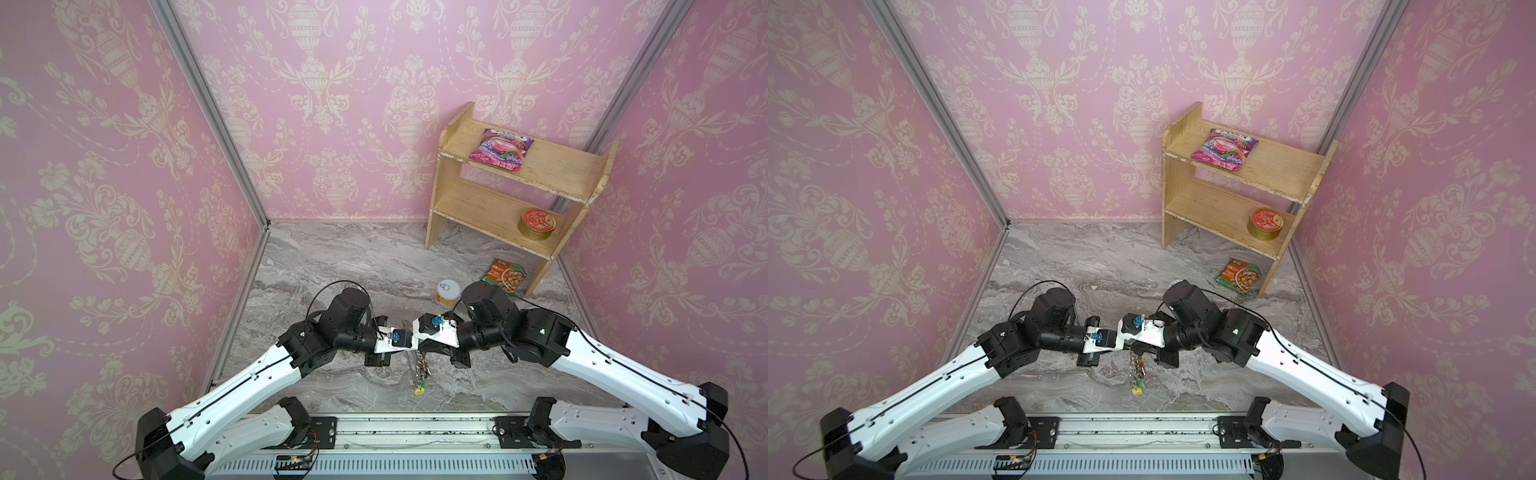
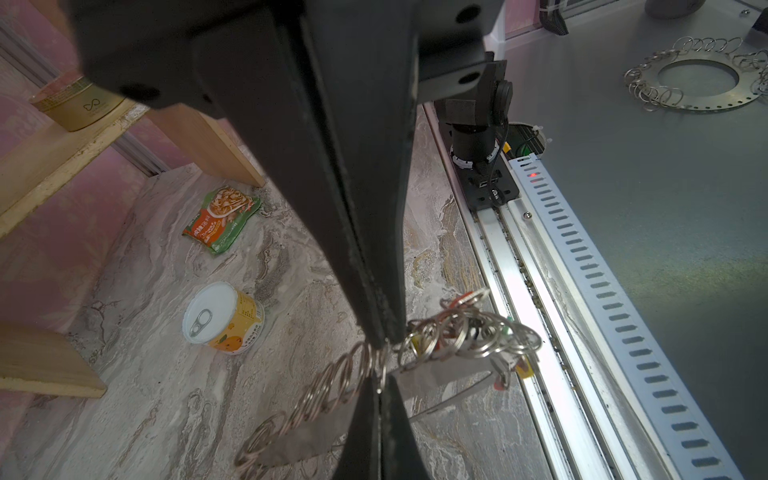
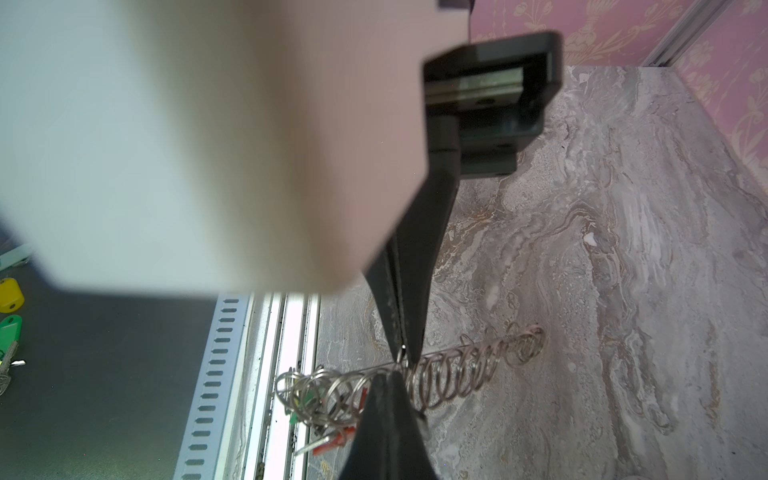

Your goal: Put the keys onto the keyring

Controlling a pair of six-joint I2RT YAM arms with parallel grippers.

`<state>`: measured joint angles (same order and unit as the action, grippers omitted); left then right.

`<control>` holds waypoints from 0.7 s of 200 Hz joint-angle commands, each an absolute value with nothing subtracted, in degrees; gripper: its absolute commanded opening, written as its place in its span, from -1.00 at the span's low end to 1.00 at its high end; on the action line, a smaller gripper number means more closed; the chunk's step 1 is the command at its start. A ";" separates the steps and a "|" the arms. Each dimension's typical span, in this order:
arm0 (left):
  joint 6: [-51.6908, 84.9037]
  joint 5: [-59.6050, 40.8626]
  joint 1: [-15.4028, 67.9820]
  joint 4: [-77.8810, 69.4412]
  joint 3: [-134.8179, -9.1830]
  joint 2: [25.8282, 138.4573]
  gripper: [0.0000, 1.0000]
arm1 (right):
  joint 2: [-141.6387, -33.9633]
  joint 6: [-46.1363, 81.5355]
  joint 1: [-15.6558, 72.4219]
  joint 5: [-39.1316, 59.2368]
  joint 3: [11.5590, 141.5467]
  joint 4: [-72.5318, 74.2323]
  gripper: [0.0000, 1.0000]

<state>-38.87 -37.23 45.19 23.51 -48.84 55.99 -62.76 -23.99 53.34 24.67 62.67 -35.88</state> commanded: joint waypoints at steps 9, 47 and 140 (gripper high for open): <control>-36.52 -37.43 43.73 19.08 -51.70 55.96 -1.00 | -62.41 -24.08 53.98 29.30 63.37 -39.16 -1.00; -35.94 -38.31 43.35 19.07 -51.93 56.63 -1.00 | -61.83 -24.26 53.97 28.87 63.37 -39.25 -1.00; -34.40 -40.73 42.29 19.25 -52.73 58.44 -1.00 | -61.17 -24.35 54.01 28.78 63.14 -39.73 -1.00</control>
